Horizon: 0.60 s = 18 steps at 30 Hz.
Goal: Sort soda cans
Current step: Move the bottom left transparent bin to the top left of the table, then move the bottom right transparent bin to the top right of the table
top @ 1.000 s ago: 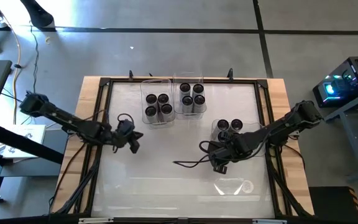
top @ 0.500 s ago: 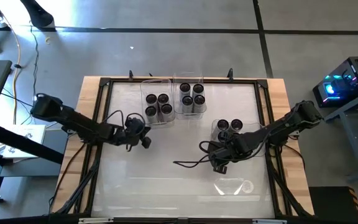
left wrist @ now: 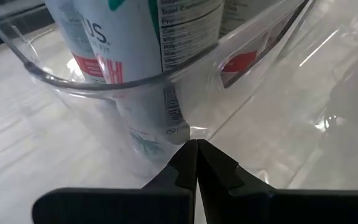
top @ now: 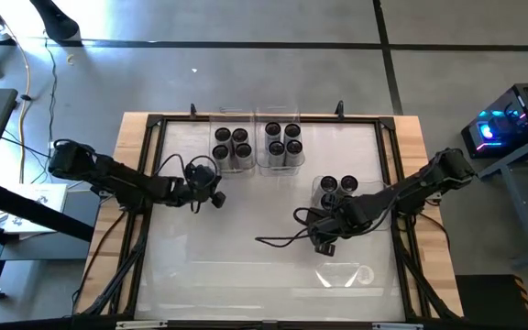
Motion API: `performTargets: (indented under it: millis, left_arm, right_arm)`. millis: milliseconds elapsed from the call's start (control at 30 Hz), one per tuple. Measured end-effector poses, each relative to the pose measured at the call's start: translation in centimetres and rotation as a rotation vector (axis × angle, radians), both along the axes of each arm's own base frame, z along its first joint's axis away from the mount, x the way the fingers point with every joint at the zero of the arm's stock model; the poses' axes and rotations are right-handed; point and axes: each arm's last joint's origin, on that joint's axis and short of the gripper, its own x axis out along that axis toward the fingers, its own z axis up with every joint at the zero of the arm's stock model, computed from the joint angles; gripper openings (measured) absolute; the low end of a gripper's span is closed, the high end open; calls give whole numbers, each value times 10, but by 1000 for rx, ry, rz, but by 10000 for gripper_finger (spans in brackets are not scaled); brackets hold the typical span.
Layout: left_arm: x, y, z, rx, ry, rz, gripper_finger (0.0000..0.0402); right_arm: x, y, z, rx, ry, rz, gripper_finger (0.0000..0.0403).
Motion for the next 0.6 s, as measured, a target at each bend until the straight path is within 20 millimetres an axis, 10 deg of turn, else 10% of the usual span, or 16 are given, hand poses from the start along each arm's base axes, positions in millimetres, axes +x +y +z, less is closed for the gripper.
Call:
performTargets:
  millis: [600]
  left_arm:
    - [-8,-49,11,-126,-69,-258,0]
  right_arm:
    - [6,20,3,1,-67,438,2]
